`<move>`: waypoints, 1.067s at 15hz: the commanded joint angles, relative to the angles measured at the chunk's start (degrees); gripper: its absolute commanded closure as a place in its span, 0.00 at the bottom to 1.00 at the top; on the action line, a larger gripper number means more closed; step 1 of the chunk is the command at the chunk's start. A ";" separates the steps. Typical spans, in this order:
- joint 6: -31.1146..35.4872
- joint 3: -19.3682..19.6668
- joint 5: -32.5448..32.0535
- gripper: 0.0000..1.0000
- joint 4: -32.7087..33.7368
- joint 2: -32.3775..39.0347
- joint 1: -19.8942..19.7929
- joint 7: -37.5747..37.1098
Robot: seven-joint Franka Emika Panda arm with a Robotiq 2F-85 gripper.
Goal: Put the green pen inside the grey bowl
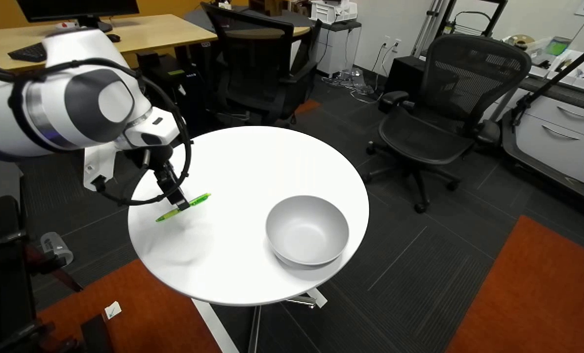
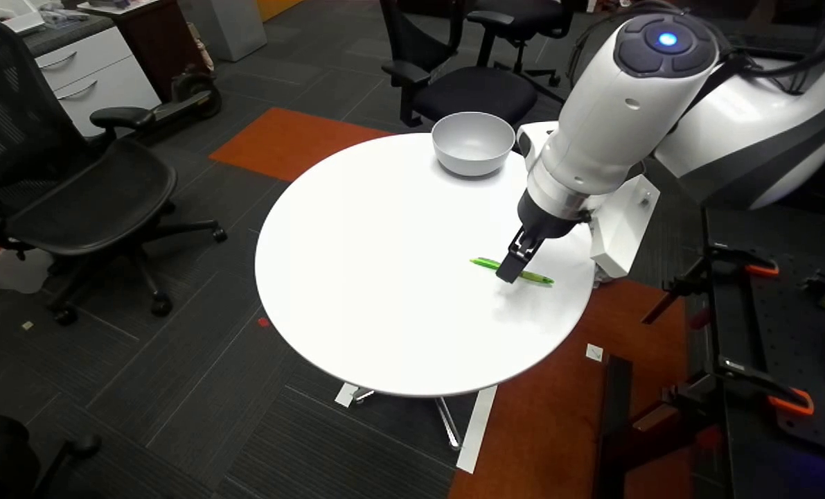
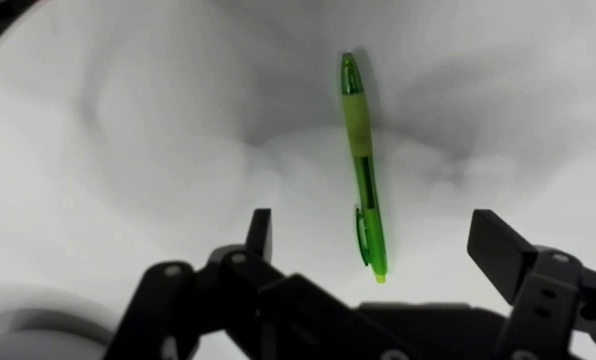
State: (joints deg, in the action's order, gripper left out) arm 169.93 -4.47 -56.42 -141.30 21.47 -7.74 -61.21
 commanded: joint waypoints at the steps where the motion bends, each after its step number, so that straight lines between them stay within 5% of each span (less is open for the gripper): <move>1: 3.31 1.55 -1.74 0.00 3.82 5.40 1.12 -2.27; 4: 4.34 1.86 -1.41 0.00 5.39 7.95 1.21 -1.86; 5: 4.74 2.20 -1.55 0.23 5.80 8.50 1.48 -2.09; 16: 7.19 4.53 -1.32 0.99 6.41 8.72 3.19 -2.12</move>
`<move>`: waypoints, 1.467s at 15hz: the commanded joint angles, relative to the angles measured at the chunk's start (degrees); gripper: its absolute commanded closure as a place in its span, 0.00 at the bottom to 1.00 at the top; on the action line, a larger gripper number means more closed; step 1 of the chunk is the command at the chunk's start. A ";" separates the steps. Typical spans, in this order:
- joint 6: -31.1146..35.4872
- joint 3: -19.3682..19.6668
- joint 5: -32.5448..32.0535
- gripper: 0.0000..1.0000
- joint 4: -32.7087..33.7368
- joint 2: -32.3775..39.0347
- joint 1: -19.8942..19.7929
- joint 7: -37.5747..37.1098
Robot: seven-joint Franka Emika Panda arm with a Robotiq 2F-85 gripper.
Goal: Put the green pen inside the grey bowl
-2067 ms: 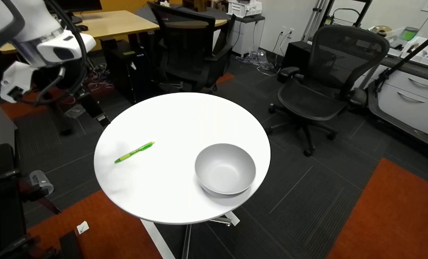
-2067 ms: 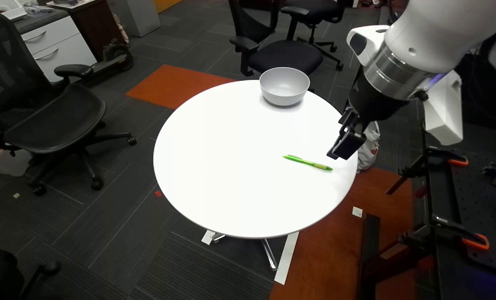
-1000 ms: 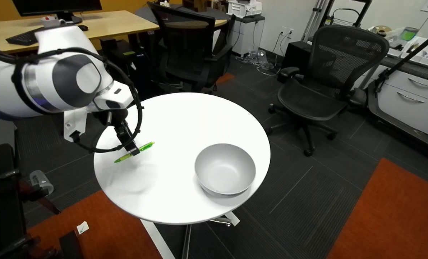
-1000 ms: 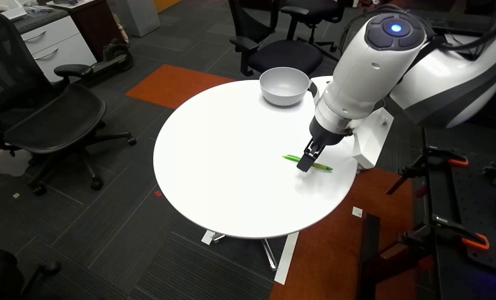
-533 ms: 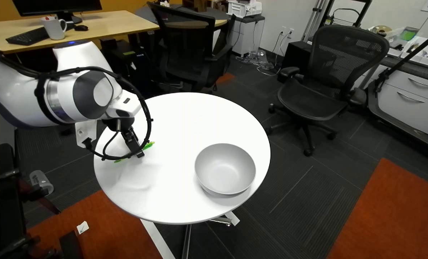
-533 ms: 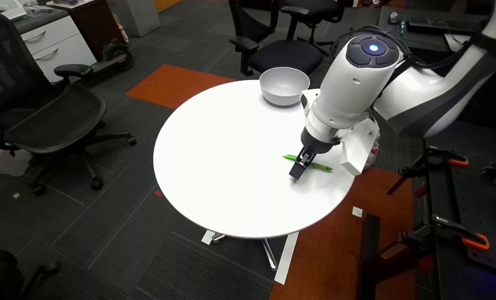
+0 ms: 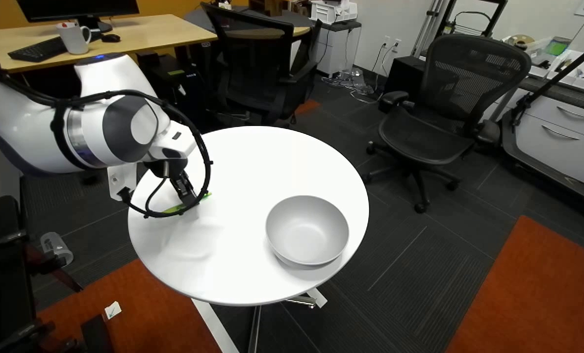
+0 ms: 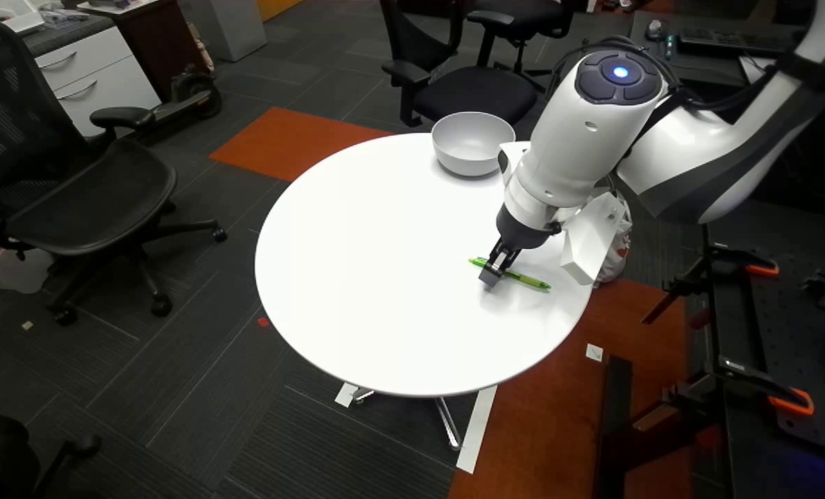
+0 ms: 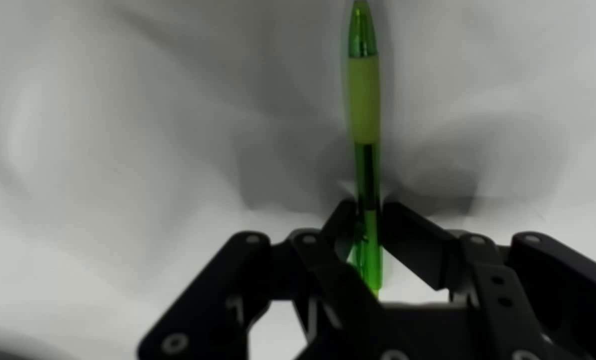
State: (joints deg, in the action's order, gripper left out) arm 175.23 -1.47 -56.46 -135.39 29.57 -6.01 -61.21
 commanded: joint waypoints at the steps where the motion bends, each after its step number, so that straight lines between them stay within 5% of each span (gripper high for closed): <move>1: 1.82 1.45 -1.23 0.94 0.14 -0.03 1.55 -2.08; 7: 0.76 1.89 -1.69 0.94 -2.39 -7.99 2.57 -2.28; 13: -0.83 8.15 -2.05 0.94 0.51 -14.49 4.39 -8.50; 22: -7.29 16.29 -3.14 0.94 10.95 -10.88 5.20 -18.03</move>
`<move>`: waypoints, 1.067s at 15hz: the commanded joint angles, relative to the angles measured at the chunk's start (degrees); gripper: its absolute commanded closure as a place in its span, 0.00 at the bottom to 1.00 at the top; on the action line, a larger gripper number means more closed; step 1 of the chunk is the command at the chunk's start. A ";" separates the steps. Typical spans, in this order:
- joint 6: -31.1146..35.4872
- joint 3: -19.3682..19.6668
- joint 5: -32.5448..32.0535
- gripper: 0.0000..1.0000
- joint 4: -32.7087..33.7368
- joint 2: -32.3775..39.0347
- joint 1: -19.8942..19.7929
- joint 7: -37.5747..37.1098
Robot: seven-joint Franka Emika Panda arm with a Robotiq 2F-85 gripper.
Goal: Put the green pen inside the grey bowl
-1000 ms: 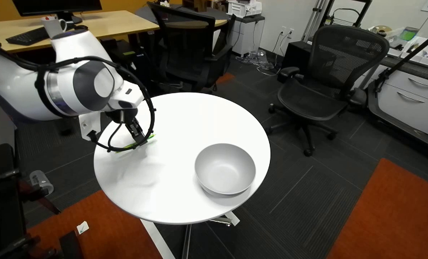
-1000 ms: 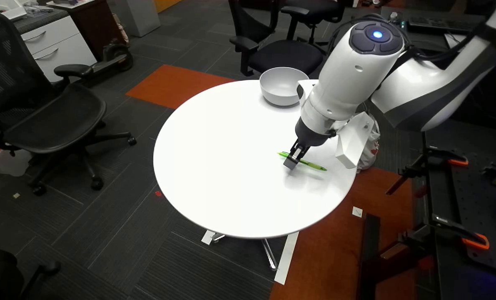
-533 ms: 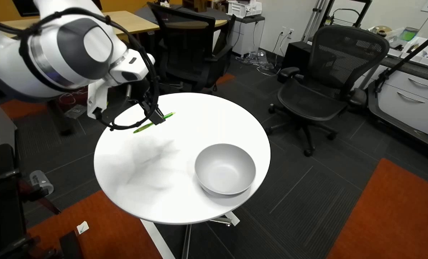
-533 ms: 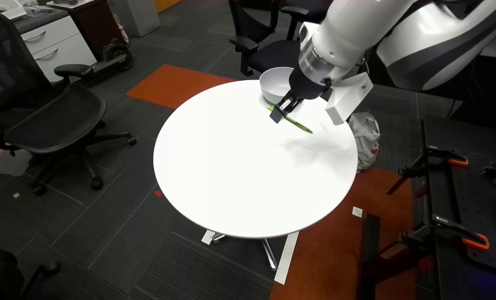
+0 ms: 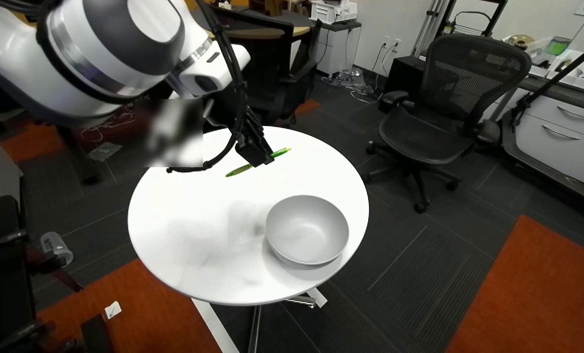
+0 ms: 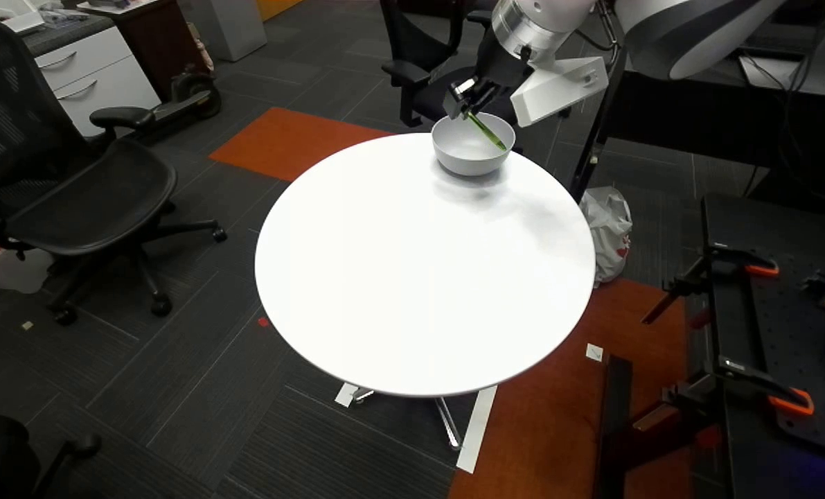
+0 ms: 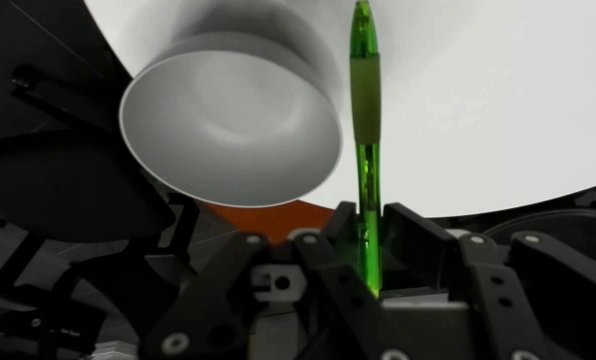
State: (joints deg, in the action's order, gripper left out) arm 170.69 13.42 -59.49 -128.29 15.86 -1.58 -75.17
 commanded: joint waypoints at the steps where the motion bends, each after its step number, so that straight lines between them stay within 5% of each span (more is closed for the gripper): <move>1: -3.83 1.84 0.00 0.94 5.00 3.82 0.82 -5.25; 13: -3.43 3.77 9.01 0.94 14.39 14.49 -4.41 -7.37; 14: -3.22 3.61 9.36 0.90 14.80 14.68 -4.75 -7.21; 15: -3.15 3.17 9.97 0.52 15.16 14.84 -5.22 -6.67; 16: -3.09 3.07 10.26 0.50 15.44 14.99 -5.34 -6.54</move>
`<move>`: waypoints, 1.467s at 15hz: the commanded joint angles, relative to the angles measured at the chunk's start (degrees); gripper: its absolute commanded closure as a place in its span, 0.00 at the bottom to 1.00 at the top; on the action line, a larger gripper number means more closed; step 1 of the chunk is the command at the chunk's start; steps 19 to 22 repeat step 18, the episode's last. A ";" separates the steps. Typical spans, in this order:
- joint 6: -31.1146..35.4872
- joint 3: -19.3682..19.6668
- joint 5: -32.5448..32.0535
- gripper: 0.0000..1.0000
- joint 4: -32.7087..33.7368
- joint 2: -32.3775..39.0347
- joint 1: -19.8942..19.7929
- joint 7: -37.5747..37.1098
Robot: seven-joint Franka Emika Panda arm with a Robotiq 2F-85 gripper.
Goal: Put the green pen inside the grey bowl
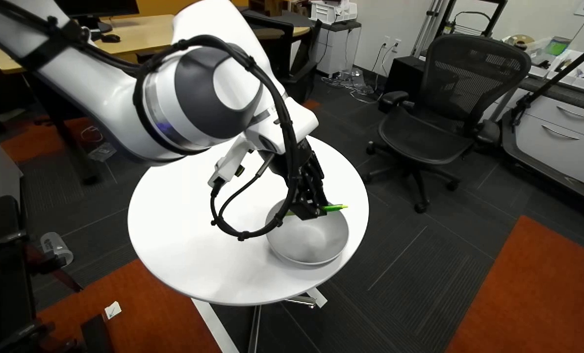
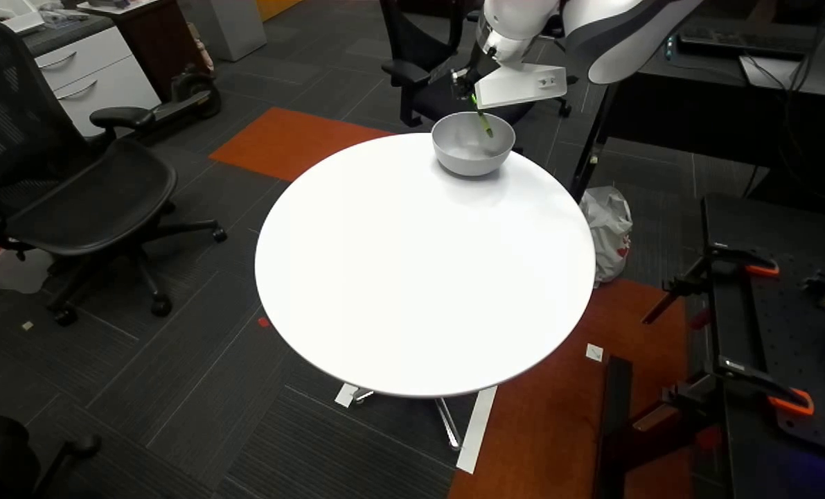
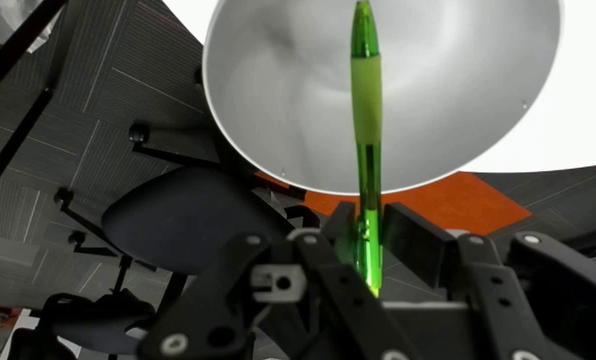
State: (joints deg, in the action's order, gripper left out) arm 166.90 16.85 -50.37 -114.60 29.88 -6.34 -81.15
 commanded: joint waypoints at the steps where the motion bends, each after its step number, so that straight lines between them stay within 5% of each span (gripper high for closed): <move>1: 0.70 -0.60 1.50 0.45 1.91 1.10 -0.74 -0.24; 7: 1.26 -0.87 2.88 0.01 2.05 1.31 -0.85 -0.18; 22: 2.04 -1.82 3.49 0.00 1.30 0.90 -1.24 0.04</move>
